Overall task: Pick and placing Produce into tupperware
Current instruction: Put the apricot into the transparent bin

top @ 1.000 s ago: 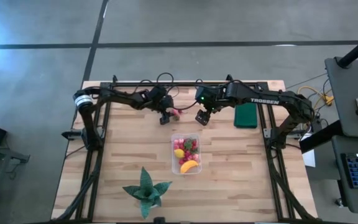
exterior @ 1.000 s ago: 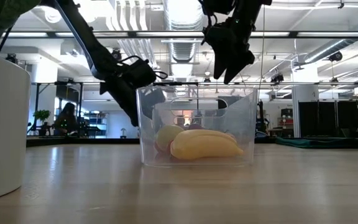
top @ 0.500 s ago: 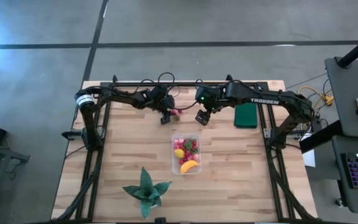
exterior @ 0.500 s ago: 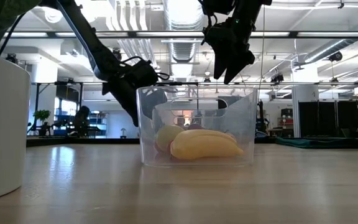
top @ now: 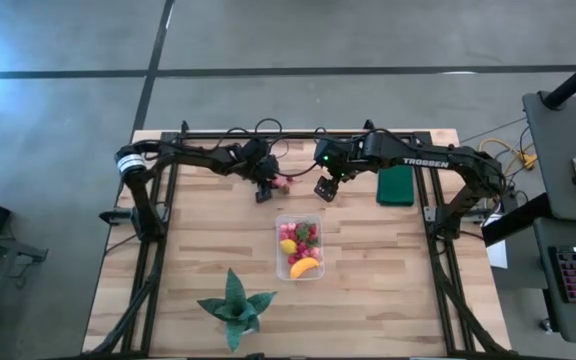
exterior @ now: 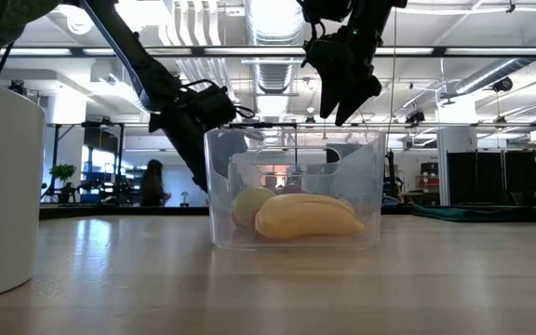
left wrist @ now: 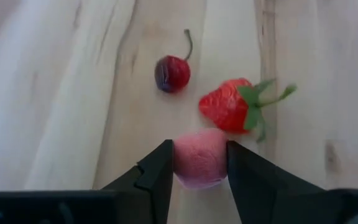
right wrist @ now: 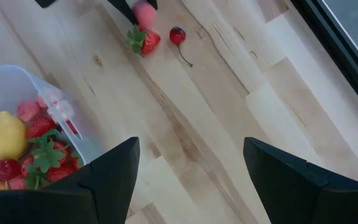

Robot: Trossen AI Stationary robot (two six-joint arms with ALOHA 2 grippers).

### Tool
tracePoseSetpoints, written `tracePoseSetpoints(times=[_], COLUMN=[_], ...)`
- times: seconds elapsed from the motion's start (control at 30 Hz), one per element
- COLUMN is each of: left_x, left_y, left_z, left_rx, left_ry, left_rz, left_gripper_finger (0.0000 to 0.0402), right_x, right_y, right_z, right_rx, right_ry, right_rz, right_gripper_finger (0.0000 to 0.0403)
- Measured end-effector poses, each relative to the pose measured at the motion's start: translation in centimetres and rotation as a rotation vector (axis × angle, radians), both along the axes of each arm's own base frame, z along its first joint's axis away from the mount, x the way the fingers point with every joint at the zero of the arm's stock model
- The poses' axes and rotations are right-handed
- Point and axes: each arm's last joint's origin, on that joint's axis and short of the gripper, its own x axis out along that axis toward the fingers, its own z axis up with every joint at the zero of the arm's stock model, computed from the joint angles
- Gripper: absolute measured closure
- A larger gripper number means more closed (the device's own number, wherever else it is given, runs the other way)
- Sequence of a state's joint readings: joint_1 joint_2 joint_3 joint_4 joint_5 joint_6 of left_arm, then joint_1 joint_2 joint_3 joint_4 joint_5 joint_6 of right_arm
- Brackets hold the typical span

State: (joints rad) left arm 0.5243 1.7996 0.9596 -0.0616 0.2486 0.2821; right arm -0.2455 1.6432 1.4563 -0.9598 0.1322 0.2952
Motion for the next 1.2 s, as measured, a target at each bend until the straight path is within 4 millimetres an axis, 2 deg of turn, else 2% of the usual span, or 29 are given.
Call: tracePoseSetpoints(times=[0.07,0.27,0.4,0.5,0.63,0.77,0.93,1.1,1.2], left_x=[0.1,-0.9,-1.9,-2.2,-1.6,-0.1,1.7,2.9,3.3], left_y=[0.0,-1.0,-2.5,-4.2,-6.9,-10.0,-13.6,-16.5,-17.8], left_z=[1.3,7.2,11.2,12.6,12.0,10.8,9.2,7.2,6.1], left_rx=[0.012,0.082,-0.099,-0.206,-0.269,-0.333,-0.236,-0.21,-0.183], left_ry=[-0.036,-0.212,-0.421,-0.464,-0.414,-0.35,-0.265,-0.193,-0.153], left_rz=[0.012,-0.006,-0.131,-0.213,-0.281,-0.292,-0.214,-0.188,-0.096], left_gripper_finger=[0.0283,0.0283,0.0283,0.0283,0.0283,0.0283,0.0283,0.0283,0.0283], right_x=[0.0,0.0,0.0,-0.1,-0.2,-0.9,-2.5,-4.8,-6.0], right_y=[0.0,0.0,-0.1,-0.2,-0.6,-1.3,-1.7,-1.0,-0.5], right_z=[0.0,0.0,0.0,0.0,0.0,0.6,2.6,5.0,5.9], right_rx=[0.0,0.0,0.0,-0.007,-0.046,-0.068,-0.098,-0.12,-0.13], right_ry=[0.0,0.001,0.001,0.001,0.013,0.01,-0.034,-0.102,-0.138], right_rz=[0.0,0.0,-0.003,-0.017,-0.045,-0.022,-0.017,-0.019,-0.017], right_gripper_finger=[0.0124,0.0124,0.0124,0.0124,0.0124,0.0124,0.0124,0.0124,0.0124])
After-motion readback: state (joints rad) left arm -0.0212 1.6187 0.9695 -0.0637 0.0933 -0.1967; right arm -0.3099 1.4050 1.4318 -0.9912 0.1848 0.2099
